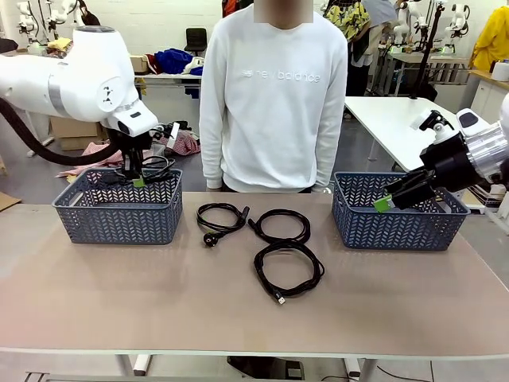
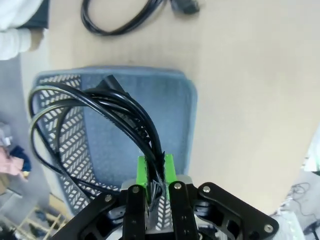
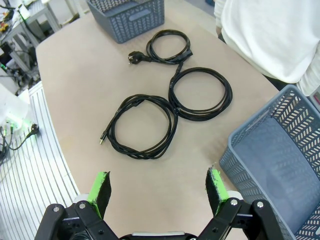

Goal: Organize the cables according to human instructions.
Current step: Pick up a bundle of cables and place it in the basket indicated by the human.

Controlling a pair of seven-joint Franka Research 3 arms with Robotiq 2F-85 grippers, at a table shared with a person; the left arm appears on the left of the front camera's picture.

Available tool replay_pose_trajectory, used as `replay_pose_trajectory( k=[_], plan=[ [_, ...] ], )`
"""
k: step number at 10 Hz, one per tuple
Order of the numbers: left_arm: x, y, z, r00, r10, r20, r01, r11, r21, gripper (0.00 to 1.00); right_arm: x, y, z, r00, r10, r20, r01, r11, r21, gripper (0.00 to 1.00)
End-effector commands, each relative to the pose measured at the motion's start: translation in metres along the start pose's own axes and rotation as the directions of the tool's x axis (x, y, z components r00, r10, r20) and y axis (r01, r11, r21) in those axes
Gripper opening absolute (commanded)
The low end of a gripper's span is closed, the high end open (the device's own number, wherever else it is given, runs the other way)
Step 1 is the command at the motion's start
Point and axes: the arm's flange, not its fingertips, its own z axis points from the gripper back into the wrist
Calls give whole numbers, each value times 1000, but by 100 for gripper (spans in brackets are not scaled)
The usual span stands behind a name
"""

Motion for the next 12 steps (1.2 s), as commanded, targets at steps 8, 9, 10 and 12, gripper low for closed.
replay_pose_trajectory(
  k=[8,9,10,12],
  plan=[
    [-28,29,-33,998,-55,25,55,998,-4,15,0,-4,-2,1000,20,23,-20,1000,13,100],
    [-29,29,-35,998,-53,24,53,999,-6,15,0,-4,-2,1000,20,23,-20,1000,13,100],
    [-30,30,-37,999,-47,19,47,999,-10,19,0,-4,-2,1000,20,23,-20,1000,13,100],
    [-32,31,-39,999,-37,19,38,999,-14,38,0,-4,-2,1000,20,23,-20,1000,13,100]
  ],
)
